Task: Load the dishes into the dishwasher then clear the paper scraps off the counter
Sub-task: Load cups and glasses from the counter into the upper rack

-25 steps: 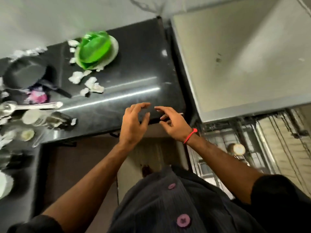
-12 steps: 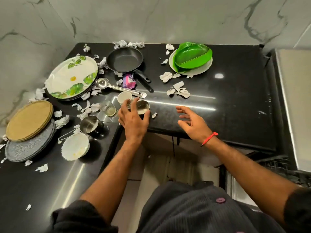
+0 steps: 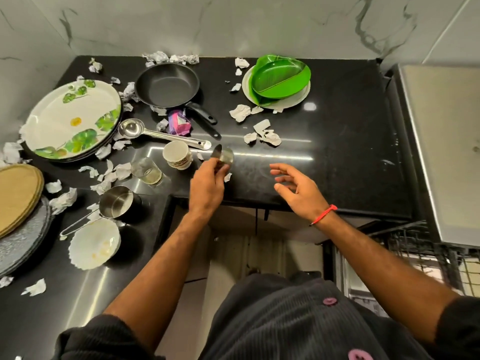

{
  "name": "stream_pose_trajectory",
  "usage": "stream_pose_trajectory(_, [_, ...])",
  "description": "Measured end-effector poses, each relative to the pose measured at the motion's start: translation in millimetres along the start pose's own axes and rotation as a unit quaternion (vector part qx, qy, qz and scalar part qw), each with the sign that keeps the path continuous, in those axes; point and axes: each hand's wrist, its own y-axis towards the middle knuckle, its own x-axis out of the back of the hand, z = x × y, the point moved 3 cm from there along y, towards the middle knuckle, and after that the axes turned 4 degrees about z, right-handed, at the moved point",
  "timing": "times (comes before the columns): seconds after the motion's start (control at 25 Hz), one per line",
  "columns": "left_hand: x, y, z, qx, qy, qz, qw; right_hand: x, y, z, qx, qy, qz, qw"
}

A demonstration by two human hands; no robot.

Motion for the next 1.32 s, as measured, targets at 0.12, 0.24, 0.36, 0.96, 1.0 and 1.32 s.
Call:
stream_pose_trajectory(0.12, [-33.9, -3.9, -61.5, 0.086, -0.35, 0.133, 0.923, 15.3, -12.4, 0.7, 0.002, 0.071, -0.006, 0.997])
stream_pose_trajectory(0.24, [-76.9, -9.7, -123.2, 0.19, -0.552, 0.244, 0.774, 53.2, -32.9, -1.7, -0.035, 0.175, -0.093, 0.98])
stream_pose_trajectory(0.36, [-119.6, -18.9, -180.0, 0.214, -0.61, 0.317, 0.694, 90.9, -72.3, -11.2, -0.11, 0.197, -0.158, 0.961])
stream_pose_trajectory(0.96, [-423.1, -225.4, -404.5, -0.15, 0.017, 0.628, 0.763, 275.1, -435.5, -223.9, -0.203, 0.374, -0.644, 0.636])
stream_pose_trajectory(1.0, [-453.8, -237.8, -412.5, -0.137, 0.035, 0.639, 0.756, 285.0, -449.7, -245.8, -0.208, 0.376, -0.656, 0.62])
stream_pose_trajectory(1.32, [-693.3, -313.7, -439.2, -0.104, 0.158, 0.675, 0.714, 354.8, -508.5, -446.9, -0.338, 0.379, -0.699, 0.504])
